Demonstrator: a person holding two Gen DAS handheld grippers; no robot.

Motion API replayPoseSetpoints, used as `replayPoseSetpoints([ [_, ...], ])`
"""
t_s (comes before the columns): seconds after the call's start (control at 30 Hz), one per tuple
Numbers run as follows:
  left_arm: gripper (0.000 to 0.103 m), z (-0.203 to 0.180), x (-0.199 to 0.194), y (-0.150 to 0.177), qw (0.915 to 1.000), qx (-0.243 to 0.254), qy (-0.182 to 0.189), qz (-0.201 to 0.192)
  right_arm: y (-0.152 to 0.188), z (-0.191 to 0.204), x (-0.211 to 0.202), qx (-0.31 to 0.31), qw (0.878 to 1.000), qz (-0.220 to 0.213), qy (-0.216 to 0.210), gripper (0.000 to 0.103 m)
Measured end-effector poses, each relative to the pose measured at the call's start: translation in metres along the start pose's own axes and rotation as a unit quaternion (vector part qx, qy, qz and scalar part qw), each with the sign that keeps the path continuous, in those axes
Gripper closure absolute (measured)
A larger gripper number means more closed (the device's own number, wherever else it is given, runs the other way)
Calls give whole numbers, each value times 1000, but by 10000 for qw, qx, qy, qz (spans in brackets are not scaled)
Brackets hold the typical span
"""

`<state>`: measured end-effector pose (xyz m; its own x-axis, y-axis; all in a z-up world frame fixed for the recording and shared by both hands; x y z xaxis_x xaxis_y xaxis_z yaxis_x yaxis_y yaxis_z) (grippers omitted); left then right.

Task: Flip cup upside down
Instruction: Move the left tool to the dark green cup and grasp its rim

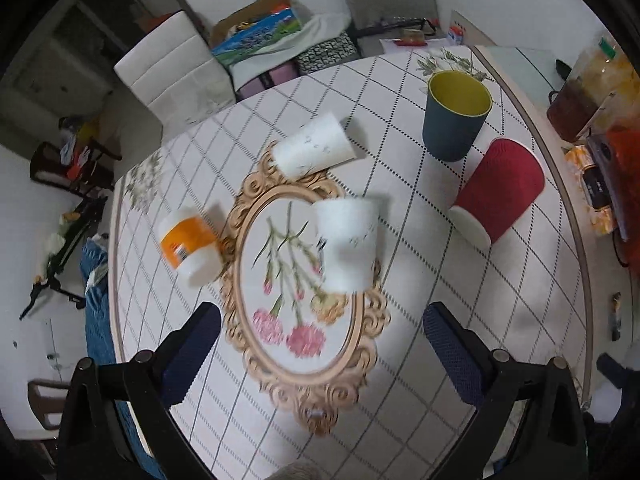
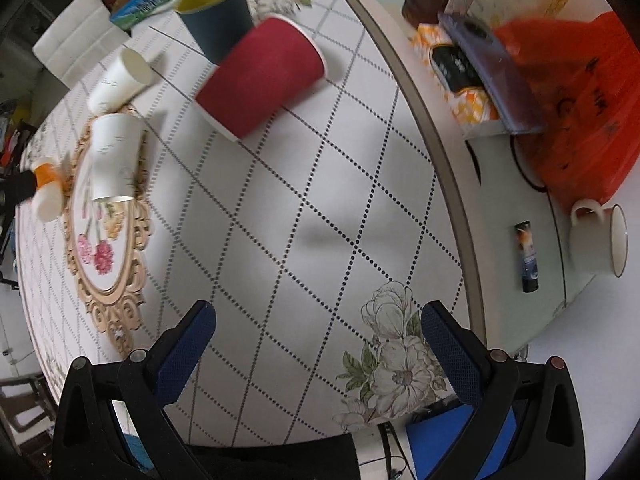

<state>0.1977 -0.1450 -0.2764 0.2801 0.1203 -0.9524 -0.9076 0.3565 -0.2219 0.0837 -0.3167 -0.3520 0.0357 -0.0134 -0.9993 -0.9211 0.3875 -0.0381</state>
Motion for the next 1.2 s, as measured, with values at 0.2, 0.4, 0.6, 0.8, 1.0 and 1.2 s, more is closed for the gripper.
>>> replayPoseSetpoints([
  [0.2, 0, -24, 36, -36, 9995, 312, -71, -5, -13, -10, 30, 131, 9996, 233, 33, 0],
  [0.4, 0, -46, 60, -76, 9983, 525, 67, -242, -29, -24, 52, 335, 9989, 320, 52, 0],
  [0.6, 0, -79, 60, -102, 9881, 1016, 517, -1032, -39, -35, 65, 455, 9984, 325, 130, 0],
  [0.8, 0, -108, 74, -117, 9775, 1424, 692, -1394, -49, -39, 76, 482, 9981, 316, 200, 0],
  [1.0, 0, -128, 82, -125, 9726, 1610, 840, -1452, -57, -42, 86, 489, 9979, 355, 248, 0],
  [1.2, 0, -146, 89, -130, 9695, 1789, 924, -1400, -70, -35, 90, 457, 9978, 382, 277, 0],
])
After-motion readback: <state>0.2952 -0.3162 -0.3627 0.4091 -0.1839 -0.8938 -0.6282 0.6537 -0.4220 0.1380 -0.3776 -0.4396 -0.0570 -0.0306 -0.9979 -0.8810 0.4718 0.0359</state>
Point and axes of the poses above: each gripper's, at about its wrist camera, not at the fingertips, and x roughly the way its jaws point, z to its left, y to its underside, the point moved 3 cm from there along x, roughly the way its jaws point, and after that the axes turned 3 degrees about -x, right-handed, at the moved point
